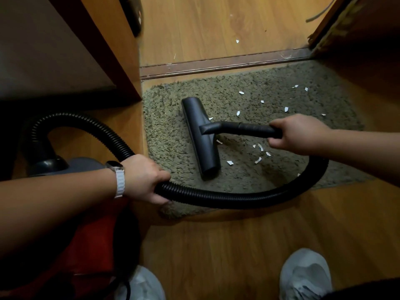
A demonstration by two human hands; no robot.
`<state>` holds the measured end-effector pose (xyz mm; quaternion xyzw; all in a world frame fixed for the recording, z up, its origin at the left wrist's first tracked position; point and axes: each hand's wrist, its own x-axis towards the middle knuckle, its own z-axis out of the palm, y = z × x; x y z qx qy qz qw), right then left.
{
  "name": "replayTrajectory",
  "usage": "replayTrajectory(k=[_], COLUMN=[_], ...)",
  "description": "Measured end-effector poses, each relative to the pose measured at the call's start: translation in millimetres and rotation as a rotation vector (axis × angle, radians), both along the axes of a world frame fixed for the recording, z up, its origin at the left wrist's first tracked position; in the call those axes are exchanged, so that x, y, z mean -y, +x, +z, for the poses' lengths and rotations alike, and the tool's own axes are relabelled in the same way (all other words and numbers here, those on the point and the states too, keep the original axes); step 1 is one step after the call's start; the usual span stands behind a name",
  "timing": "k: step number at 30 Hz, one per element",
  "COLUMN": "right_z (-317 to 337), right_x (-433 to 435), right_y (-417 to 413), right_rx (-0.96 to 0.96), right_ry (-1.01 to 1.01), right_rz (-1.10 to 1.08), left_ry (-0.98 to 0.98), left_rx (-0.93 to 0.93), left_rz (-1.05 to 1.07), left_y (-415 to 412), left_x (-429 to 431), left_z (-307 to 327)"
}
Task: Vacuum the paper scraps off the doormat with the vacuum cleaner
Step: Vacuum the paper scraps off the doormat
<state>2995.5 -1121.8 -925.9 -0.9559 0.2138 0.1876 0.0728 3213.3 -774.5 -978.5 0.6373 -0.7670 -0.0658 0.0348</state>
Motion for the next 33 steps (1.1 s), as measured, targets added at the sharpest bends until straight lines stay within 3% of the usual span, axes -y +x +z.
replayTrajectory(k=[16,25,33], right_z=[2.9,-8.6,-5.9], right_x=[60.5,62.4,42.8], right_y=[-14.4,-9.9,5.9], right_rx=[0.009,-0.046,-0.048], right_ry=[0.026,0.071,0.047], right_rz=[-0.27,-0.213,-0.034], left_ry=[-0.12,-0.129,-0.145], left_rx=[-0.006,-0.046,-0.018], left_rz=[0.2,0.125,0.079], left_y=[8.1,-4.1,-3.1], left_x=[62.9,79.2,80.4], left_z=[15.5,12.7,13.1])
